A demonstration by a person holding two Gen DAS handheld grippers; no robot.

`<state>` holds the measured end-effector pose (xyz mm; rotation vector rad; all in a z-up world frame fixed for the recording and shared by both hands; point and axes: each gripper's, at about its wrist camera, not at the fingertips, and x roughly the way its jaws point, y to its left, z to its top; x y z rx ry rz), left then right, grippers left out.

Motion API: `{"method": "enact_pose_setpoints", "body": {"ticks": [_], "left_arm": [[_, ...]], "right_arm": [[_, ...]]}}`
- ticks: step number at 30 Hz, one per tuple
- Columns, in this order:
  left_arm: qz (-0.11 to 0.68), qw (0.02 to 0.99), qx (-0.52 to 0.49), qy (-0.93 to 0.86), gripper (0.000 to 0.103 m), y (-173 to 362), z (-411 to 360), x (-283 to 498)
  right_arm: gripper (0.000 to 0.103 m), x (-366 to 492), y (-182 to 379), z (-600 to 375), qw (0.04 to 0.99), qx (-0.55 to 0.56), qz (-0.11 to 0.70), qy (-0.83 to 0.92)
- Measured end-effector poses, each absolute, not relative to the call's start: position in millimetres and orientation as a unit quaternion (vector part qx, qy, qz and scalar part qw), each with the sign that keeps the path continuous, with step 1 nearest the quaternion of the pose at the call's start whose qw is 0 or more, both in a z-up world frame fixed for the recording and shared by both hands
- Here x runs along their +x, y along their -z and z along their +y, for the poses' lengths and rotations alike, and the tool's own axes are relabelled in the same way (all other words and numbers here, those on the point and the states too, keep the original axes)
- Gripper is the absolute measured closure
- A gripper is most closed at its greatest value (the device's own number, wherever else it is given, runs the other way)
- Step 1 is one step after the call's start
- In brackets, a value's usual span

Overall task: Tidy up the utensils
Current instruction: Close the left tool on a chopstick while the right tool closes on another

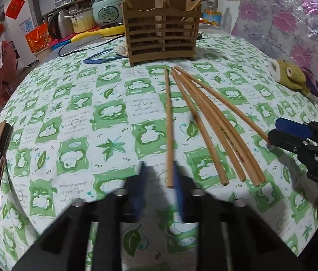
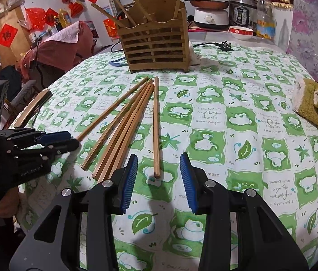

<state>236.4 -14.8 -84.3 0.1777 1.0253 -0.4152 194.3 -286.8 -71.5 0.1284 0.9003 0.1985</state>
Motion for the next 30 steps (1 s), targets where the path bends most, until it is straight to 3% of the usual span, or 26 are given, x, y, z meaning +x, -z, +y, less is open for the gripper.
{"method": "enact_pose_setpoints", "body": {"ticks": [1, 4, 8, 17, 30], "left_arm": [[0.486, 0.847, 0.084, 0.200, 0.097, 84.6, -15.1, 235.8], [0.485, 0.848, 0.081, 0.198, 0.097, 84.2, -14.7, 235.5], [0.484, 0.850, 0.069, 0.198, 0.098, 82.8, -11.5, 236.8], [0.486, 0.849, 0.067, 0.198, 0.098, 82.3, -11.0, 237.5], [0.451, 0.872, 0.048, 0.182, 0.098, 66.0, -4.3, 231.7]], "right_arm": [[0.063, 194.2, 71.5, -286.0, 0.894, 0.060, 0.434, -0.096], [0.065, 193.7, 71.7, -283.0, 0.894, 0.051, 0.434, -0.096], [0.079, 194.9, 73.6, -274.5, 0.893, 0.030, 0.438, -0.095], [0.097, 198.7, 79.0, -268.0, 0.886, 0.012, 0.453, -0.092], [0.099, 187.9, 64.4, -280.2, 0.909, 0.039, 0.407, -0.078]]}}
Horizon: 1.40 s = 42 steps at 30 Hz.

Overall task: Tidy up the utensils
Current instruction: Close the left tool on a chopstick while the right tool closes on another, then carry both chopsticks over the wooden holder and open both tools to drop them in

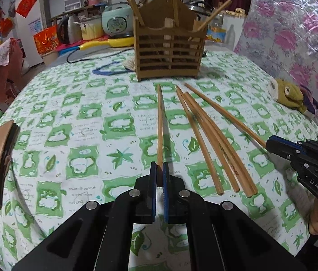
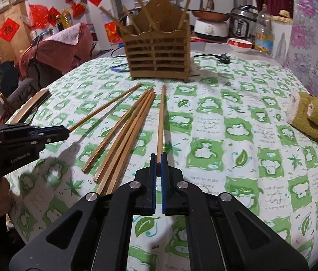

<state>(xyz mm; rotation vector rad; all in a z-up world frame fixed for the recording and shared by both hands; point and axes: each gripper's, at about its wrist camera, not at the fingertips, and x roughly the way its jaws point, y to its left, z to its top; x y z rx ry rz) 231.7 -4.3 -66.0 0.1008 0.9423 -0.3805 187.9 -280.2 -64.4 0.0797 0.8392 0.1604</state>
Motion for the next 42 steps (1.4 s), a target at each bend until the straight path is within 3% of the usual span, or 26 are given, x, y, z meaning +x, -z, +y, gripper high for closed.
{"method": "enact_pose_setpoints", "body": {"ticks": [7, 17, 19, 22, 23, 29, 31, 32, 33, 34, 38, 42], "left_arm": [[0.414, 0.891, 0.034, 0.182, 0.098, 22.8, 1.8, 229.8], [0.378, 0.907, 0.027, 0.183, 0.098, -49.8, -1.0, 247.2], [0.365, 0.912, 0.033, 0.185, 0.098, -63.2, -4.2, 247.2], [0.356, 0.914, 0.037, 0.192, 0.098, -72.1, -7.0, 246.2], [0.355, 0.914, 0.037, 0.192, 0.098, -73.2, -6.8, 246.8], [0.358, 0.912, 0.032, 0.196, 0.098, -76.9, -4.9, 253.3], [0.355, 0.914, 0.034, 0.194, 0.098, -79.9, -4.2, 255.1], [0.354, 0.914, 0.034, 0.194, 0.098, -81.3, -3.8, 256.2], [0.353, 0.915, 0.035, 0.193, 0.098, -82.4, -3.4, 257.0], [0.352, 0.915, 0.035, 0.192, 0.098, -83.9, -3.2, 257.9], [0.348, 0.917, 0.038, 0.190, 0.098, -92.7, -3.4, 264.2], [0.339, 0.920, 0.039, 0.192, 0.098, -110.9, -5.9, 275.4]], "right_arm": [[0.099, 186.2, 36.8, -288.0, 0.923, 0.051, 0.375, -0.064], [0.099, 194.7, -56.7, -295.2, 0.954, 0.057, 0.286, -0.070], [0.092, 200.4, -63.4, -290.9, 0.948, 0.040, 0.299, -0.099], [0.067, 200.8, -41.4, -280.5, 0.935, 0.011, 0.337, -0.110], [0.067, 199.6, -28.9, -276.9, 0.929, -0.004, 0.353, -0.108], [0.067, 204.3, 48.9, -283.7, 0.888, -0.013, 0.454, -0.070], [0.072, 208.3, 63.3, -287.8, 0.878, -0.008, 0.474, -0.061], [0.088, 209.9, 69.9, -289.4, 0.874, -0.004, 0.482, -0.059], [0.096, 211.4, 75.7, -290.1, 0.870, -0.002, 0.490, -0.060], [0.097, 209.6, 78.5, -289.3, 0.869, 0.002, 0.490, -0.062], [0.097, 203.2, 58.8, -290.9, 0.885, 0.004, 0.461, -0.066], [0.097, 204.7, -1.6, -295.2, 0.915, 0.001, 0.395, -0.075]]}}
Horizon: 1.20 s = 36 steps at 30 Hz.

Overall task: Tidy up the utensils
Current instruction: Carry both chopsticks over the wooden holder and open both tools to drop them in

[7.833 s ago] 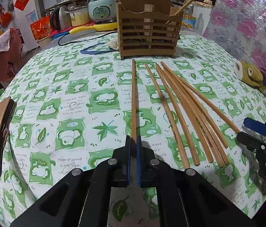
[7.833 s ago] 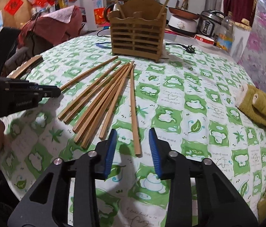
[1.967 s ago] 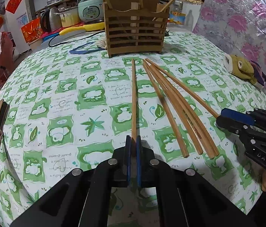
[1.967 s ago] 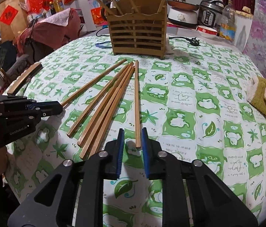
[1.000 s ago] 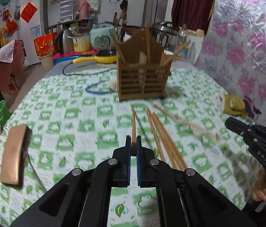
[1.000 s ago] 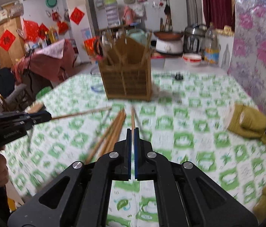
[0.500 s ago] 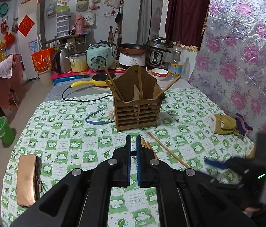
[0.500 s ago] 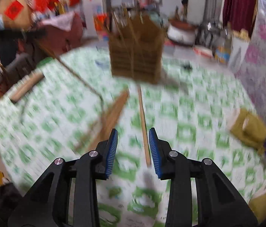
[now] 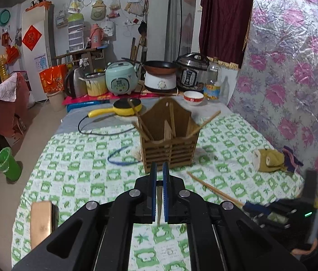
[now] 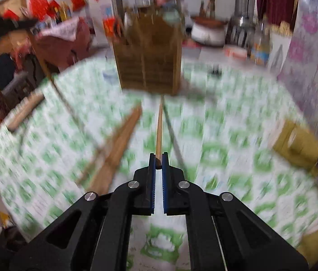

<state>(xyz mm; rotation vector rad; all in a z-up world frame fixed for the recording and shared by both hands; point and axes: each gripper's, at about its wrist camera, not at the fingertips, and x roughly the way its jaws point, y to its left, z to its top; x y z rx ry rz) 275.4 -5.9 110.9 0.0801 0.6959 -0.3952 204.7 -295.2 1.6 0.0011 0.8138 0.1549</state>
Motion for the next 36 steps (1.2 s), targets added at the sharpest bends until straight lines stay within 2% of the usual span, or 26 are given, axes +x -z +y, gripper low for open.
{"method": "enact_pose_setpoints", "body": {"ticks": [5, 18, 22, 26, 28, 29, 30, 36], "left_arm": [[0.324, 0.923, 0.031, 0.204, 0.098, -143.0, -13.0, 296.9], [0.243, 0.952, -0.011, 0.188, 0.098, -224.8, -34.3, 377.5], [0.227, 0.958, -0.025, 0.175, 0.098, -213.3, -39.1, 404.7], [0.247, 0.951, -0.042, 0.180, 0.097, -167.4, -40.4, 430.5], [0.280, 0.944, -0.036, 0.169, 0.081, -143.2, -40.7, 440.4], [0.288, 0.943, -0.034, 0.162, 0.062, -137.0, -39.0, 441.5], [0.289, 0.944, -0.035, 0.155, 0.053, -132.7, -35.7, 439.8], [0.277, 0.951, -0.036, 0.132, 0.031, -137.9, -9.2, 411.7]], "right_arm": [[0.097, 224.8, -73.2, -300.1, 0.940, 0.010, 0.328, -0.097], [0.097, 313.9, -191.1, -298.6, 0.965, 0.038, 0.236, -0.110], [0.097, 337.6, -198.0, -299.9, 0.967, 0.038, 0.229, -0.102], [0.095, 370.2, -156.0, -296.5, 0.955, 0.045, 0.275, -0.101], [0.092, 381.4, -134.8, -296.6, 0.948, 0.045, 0.302, -0.093], [0.092, 382.9, -127.4, -298.8, 0.945, 0.051, 0.310, -0.094], [0.092, 379.9, -126.4, -300.4, 0.944, 0.055, 0.309, -0.099], [0.080, 343.0, -150.5, -303.1, 0.959, 0.049, 0.263, -0.090]]}}
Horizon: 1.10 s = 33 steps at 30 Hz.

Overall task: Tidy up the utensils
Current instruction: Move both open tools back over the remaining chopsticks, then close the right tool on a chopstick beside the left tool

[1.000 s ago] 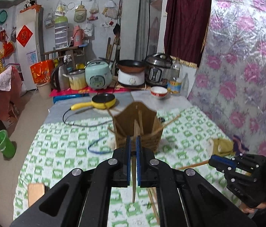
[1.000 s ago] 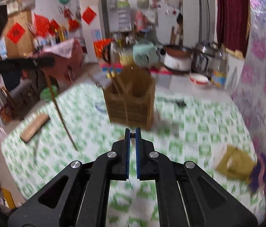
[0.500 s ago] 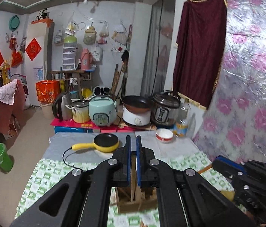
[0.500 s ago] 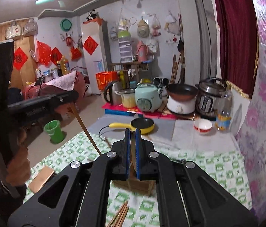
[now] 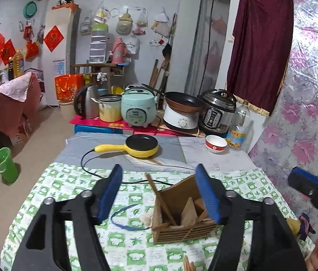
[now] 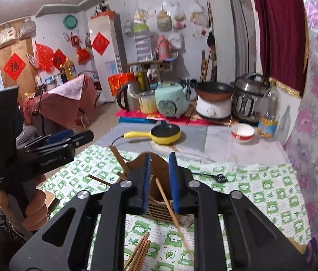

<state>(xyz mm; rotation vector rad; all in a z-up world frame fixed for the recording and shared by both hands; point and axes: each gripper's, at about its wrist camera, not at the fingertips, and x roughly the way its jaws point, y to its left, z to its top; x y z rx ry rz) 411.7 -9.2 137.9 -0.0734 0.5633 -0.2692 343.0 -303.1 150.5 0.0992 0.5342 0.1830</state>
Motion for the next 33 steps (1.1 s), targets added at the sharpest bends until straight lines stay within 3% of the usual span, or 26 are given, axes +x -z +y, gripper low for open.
{"method": "enact_pose_setpoints", "body": {"ticks": [3, 8, 19, 25, 28, 30, 33], "left_arm": [[0.271, 0.954, -0.034, 0.121, 0.020, -140.9, 1.5, 393.2], [0.276, 0.955, -0.027, 0.110, 0.016, -132.2, 15.9, 357.9], [0.366, 0.926, 0.001, 0.091, 0.016, -35.7, 36.2, 325.7], [0.410, 0.907, -0.008, 0.096, 0.016, 11.4, 37.2, 317.2], [0.426, 0.899, -0.015, 0.098, 0.016, 28.2, 39.0, 315.1], [0.432, 0.897, -0.015, 0.096, 0.016, 35.2, 38.9, 315.2], [0.440, 0.893, -0.016, 0.093, 0.016, 44.9, 39.3, 316.4]], "right_arm": [[0.076, 319.6, -157.3, -299.1, 0.962, 0.044, 0.252, -0.091], [0.055, 293.4, -143.5, -298.1, 0.963, 0.022, 0.258, -0.075], [0.054, 285.9, 41.6, -312.6, 0.892, -0.030, 0.446, -0.061], [0.056, 300.0, 74.8, -315.1, 0.877, -0.033, 0.474, -0.069], [0.067, 304.8, 89.0, -314.0, 0.865, -0.034, 0.494, -0.081], [0.085, 301.7, 89.3, -313.2, 0.865, -0.029, 0.492, -0.092], [0.087, 292.2, 77.5, -306.5, 0.871, -0.030, 0.481, -0.098]]}}
